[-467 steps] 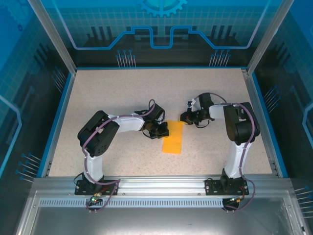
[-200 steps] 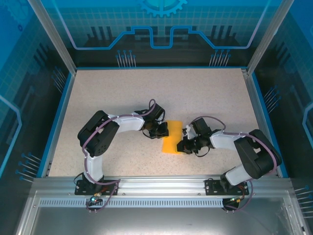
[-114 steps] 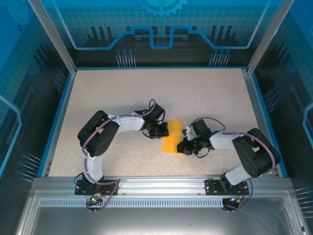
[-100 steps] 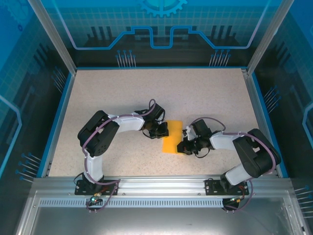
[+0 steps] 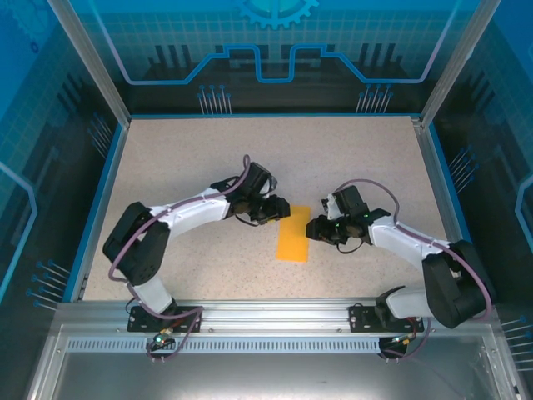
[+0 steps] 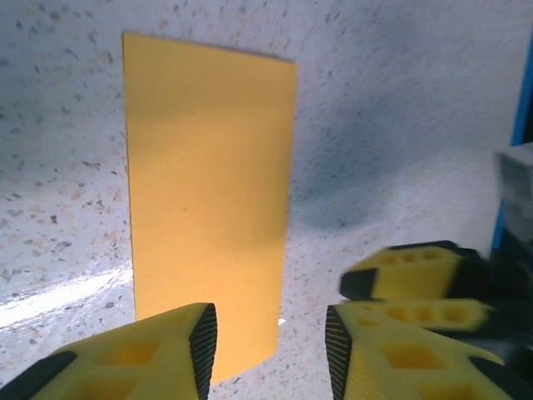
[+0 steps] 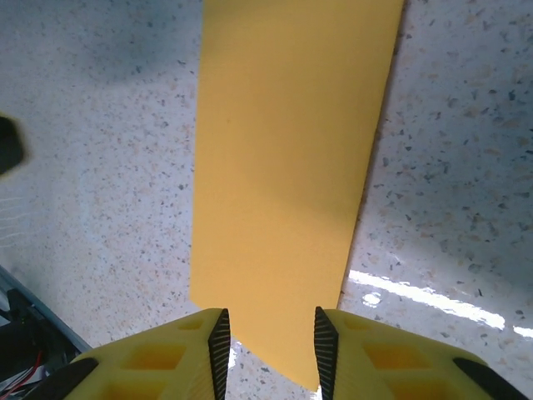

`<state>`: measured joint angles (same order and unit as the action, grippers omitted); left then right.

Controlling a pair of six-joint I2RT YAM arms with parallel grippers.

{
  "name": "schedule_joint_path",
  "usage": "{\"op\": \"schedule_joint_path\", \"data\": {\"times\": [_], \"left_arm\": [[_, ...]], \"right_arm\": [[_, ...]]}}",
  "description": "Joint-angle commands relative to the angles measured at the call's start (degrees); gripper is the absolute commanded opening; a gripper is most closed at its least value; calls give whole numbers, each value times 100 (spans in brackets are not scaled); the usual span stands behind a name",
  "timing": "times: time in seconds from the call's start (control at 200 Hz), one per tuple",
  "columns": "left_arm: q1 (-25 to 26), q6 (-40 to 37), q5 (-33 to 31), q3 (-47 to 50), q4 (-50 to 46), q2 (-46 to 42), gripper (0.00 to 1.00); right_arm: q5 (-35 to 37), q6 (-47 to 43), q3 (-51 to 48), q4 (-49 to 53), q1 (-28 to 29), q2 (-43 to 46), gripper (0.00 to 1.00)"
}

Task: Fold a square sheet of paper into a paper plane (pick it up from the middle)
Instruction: Pick up the square sheet of paper from the center of the table.

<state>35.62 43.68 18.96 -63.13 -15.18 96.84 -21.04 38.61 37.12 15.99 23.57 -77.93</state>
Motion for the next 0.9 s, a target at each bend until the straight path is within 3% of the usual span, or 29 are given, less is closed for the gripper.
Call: {"op": "schedule_joint_path", "data": {"times": [0.0, 0.235, 0.89], "left_arm": [[-255, 231, 509, 455, 248, 0, 45], [-310, 426, 981, 600, 684, 312, 48], [-259, 510, 1147, 513, 780, 840, 49]], "right_arm": [[-71, 49, 161, 44, -13, -307, 33], [-330, 120, 279, -237, 57, -841, 32], [-111, 131, 300, -255, 121, -1373, 30]]}}
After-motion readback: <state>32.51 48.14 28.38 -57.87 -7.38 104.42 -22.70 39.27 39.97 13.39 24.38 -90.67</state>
